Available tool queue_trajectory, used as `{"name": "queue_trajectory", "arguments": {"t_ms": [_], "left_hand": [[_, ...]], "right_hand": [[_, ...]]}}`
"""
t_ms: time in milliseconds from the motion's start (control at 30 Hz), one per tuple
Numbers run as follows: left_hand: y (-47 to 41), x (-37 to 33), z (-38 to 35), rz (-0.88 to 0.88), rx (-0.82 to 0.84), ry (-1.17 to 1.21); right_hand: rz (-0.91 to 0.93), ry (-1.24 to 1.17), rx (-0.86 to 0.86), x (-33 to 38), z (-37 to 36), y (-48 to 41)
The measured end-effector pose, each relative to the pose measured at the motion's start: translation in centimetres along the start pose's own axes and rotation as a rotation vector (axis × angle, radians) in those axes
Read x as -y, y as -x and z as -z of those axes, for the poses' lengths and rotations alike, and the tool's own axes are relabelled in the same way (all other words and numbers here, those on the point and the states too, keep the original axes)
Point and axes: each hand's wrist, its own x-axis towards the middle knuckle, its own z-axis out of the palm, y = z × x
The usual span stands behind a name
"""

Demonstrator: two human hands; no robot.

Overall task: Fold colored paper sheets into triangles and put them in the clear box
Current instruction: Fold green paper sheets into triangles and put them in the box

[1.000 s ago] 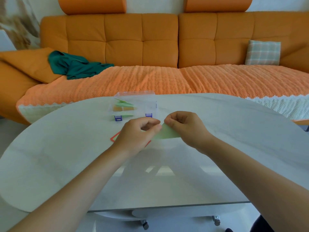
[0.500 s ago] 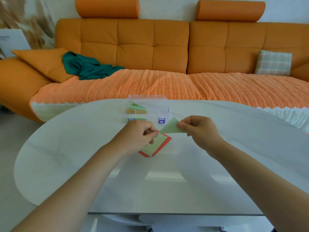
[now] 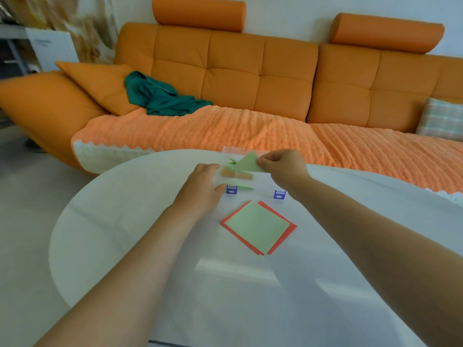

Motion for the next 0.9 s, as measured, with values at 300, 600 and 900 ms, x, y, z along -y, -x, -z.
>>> {"name": "queue_trajectory", "arguments": {"t_ms": [300, 600, 900], "left_hand": [[-0.5, 1.0, -0.6, -0.027, -0.054, 0.037], [-0.3, 1.2, -0.6, -0.023, -0.058, 0.023], [0.0, 1.0, -0.4, -0.021, -0.007, -0.031]], "right_hand": [[-0.048, 0.308, 0.232, -0.4, -4.4, -3.3], [0.015, 0.509, 0.273, 0.1, -4.6, -2.2], [0.099, 0.637, 0.357, -0.1, -4.3, -0.4]]}}
